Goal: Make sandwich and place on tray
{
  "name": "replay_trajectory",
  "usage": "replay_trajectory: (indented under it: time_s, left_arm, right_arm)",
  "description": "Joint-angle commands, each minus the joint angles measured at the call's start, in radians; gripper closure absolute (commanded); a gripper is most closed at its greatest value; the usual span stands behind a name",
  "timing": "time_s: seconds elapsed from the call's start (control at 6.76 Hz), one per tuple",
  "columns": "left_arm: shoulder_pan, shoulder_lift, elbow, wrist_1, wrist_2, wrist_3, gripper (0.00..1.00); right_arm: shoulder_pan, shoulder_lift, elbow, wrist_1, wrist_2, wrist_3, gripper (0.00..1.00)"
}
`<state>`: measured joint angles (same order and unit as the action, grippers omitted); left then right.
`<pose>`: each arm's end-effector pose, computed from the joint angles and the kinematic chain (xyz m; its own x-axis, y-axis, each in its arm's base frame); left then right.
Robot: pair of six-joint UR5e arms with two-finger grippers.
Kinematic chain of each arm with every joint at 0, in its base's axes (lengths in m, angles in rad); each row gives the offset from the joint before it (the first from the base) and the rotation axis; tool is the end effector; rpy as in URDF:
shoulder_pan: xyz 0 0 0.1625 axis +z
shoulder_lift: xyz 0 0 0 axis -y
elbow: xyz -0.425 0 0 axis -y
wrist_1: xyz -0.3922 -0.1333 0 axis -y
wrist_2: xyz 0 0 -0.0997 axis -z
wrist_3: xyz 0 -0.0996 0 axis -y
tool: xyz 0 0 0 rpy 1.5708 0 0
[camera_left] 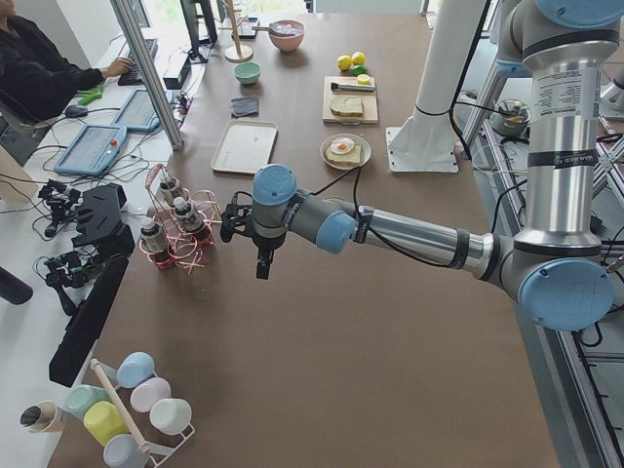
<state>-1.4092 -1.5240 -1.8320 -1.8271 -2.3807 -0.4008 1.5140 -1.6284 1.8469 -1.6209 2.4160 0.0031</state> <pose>0.0174 -0.4869 0.5196 0.6339 0.0574 -0.7712 0.1129 0.9797 0.1658 0.0321 -0.4704 0.5502 0.6556 -0.1598 0.7380 0.0539 0.9848 0.1653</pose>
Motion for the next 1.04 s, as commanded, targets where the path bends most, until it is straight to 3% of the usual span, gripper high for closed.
replay_trajectory:
  time_s: [0.0,0.89]
  left_arm:
    - [0.006,-0.001,0.0,0.0,0.0,-0.003,0.02]
    - [0.009,-0.015,0.014,0.0,0.0,-0.003,0.02]
  right_arm:
    - [0.0,0.002,-0.001,0.001,0.0,0.0,0.0]
    - [0.0,0.002,0.0,0.001,0.0,0.0,0.0]
